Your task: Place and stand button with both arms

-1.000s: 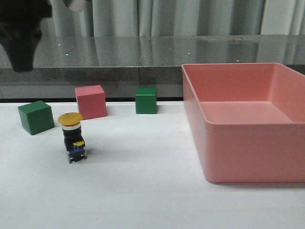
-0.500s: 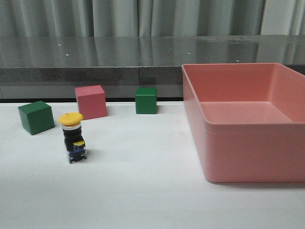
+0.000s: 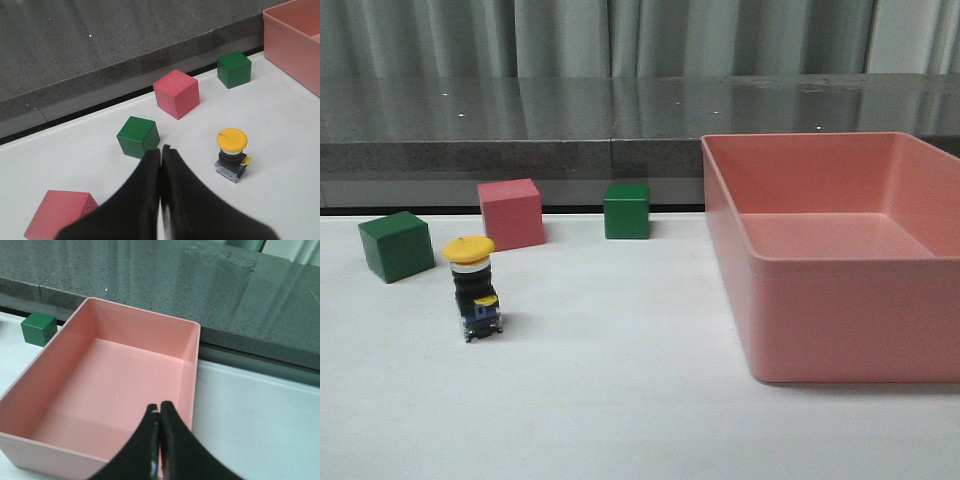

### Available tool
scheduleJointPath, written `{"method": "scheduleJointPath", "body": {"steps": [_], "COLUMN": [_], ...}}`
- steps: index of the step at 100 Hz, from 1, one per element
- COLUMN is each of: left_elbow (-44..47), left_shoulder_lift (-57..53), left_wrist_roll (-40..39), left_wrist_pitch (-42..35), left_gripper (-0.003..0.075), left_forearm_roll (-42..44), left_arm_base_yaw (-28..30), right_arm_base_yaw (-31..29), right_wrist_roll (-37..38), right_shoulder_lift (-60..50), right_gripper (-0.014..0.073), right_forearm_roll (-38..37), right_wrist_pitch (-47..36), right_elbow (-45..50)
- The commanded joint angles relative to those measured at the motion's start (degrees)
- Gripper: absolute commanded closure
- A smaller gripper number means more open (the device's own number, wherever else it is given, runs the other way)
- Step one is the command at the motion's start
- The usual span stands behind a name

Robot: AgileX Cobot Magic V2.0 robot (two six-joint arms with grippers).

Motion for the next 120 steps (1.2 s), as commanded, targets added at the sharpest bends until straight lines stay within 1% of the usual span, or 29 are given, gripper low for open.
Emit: {"method": "scheduleJointPath", "body": {"steps": [1, 14, 39, 67, 78, 81, 86, 92, 98, 103, 107, 120], "left_elbow": [0.88, 2.90, 4.22, 4.22, 5.57, 6.19, 7.44, 9.65, 12.16, 14.05, 15.59, 20.51], "left_shoulder_lift": [-2.36, -3.54, -3.54, -3.54, -4.11, -4.88, -6.45, -8.99, -12.65, -15.83, -18.54, -25.88], "left_wrist_roll": [-0.16, -0.16, -0.16, -0.16, -0.41, -1.15, -4.81, -13.06, -22.25, -27.21, -28.96, -29.12], "left_wrist_pitch": [-5.81, -5.43, -5.04, -6.41, -9.24, -10.21, -12.07, -14.74, -16.58, -17.14, -17.02, -17.01], "left_gripper": [0.0740, 0.0740, 0.0740, 0.0740, 0.0740, 0.0740, 0.0740, 0.0740, 0.0740, 0.0740, 0.0740, 0.0740], "left_forearm_roll": [-3.13, -7.00, -7.00, -7.27, -6.05, -4.37, -0.42, 6.99, 16.55, 23.05, 24.90, 24.58], "left_arm_base_yaw": [0.09, 0.09, 0.09, 0.09, -0.03, -0.03, -0.03, -0.03, -0.03, -0.03, -0.03, 0.47], "right_arm_base_yaw": [-0.43, -0.43, -0.43, -0.43, -0.43, -0.43, -0.43, -0.43, -0.43, -0.43, -0.43, -0.43], "right_wrist_roll": [0.08, 0.08, 0.08, 0.08, 0.08, 0.08, 0.08, 0.08, 0.08, 0.08, 0.08, 0.08], "right_shoulder_lift": [0.13, 0.13, 0.13, 0.13, 0.13, 0.13, 0.13, 0.13, 0.13, 0.13, 0.13, 0.13], "right_gripper": [0.0655, 0.0655, 0.0655, 0.0655, 0.0655, 0.0655, 0.0655, 0.0655, 0.0655, 0.0655, 0.0655, 0.0655], "right_forearm_roll": [0.09, 0.09, 0.09, 0.09, 0.09, 0.09, 0.09, 0.09, 0.09, 0.09, 0.09, 0.09], "right_wrist_pitch": [-4.02, -4.02, -4.02, -4.02, -4.02, -4.02, -4.02, -4.02, -4.02, -4.02, -4.02, -4.02], "right_elbow": [-1.47, -1.47, -1.47, -1.47, -1.47, -1.47, -1.47, -1.47, -1.47, -1.47, -1.47, -1.47]}}
